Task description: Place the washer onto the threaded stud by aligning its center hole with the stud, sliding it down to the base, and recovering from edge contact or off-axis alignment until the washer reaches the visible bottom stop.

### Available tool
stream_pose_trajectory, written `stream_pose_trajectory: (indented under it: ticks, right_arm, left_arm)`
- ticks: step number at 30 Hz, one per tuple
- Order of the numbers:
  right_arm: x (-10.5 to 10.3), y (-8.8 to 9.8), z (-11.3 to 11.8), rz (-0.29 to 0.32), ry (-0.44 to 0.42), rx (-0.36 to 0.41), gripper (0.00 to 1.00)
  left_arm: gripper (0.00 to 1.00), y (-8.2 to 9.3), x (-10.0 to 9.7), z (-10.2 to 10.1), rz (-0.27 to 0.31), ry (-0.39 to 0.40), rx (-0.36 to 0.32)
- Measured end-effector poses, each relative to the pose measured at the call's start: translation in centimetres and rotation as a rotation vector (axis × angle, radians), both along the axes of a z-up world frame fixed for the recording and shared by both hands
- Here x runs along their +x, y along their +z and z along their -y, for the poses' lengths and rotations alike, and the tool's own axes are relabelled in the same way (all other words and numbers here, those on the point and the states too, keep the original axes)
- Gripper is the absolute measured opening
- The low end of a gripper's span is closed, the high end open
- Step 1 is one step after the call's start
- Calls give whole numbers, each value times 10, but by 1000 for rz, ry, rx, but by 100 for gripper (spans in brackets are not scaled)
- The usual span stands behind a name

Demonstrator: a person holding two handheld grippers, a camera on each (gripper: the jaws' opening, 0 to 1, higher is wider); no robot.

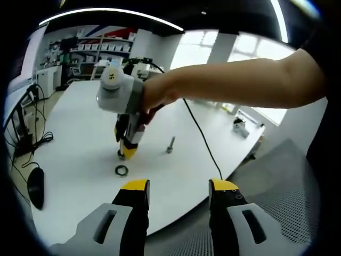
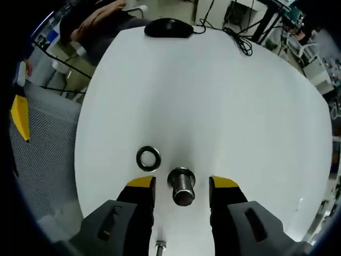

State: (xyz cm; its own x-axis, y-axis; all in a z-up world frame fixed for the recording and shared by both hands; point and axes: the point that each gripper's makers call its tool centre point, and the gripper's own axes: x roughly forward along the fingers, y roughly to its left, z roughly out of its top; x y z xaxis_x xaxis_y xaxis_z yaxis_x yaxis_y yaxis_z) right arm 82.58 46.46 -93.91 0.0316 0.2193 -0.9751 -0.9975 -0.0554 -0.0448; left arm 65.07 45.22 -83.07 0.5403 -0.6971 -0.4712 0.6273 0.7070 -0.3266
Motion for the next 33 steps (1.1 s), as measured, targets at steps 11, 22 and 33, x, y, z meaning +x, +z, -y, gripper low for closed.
stream_pose_trajectory:
  ticks: [11, 22, 33]
  right_arm:
    - [-28, 43, -33, -31, -66, 243, 42]
    - [-47, 65, -28, -14, -112, 323, 42]
    - [-62, 58, -16, -19, -228, 372, 40]
  left_arm:
    - [43, 0, -4, 3, -3, -25, 6]
    - [43, 1, -6, 5, 4, -35, 3]
    - [43, 4, -6, 7, 14, -42, -7]
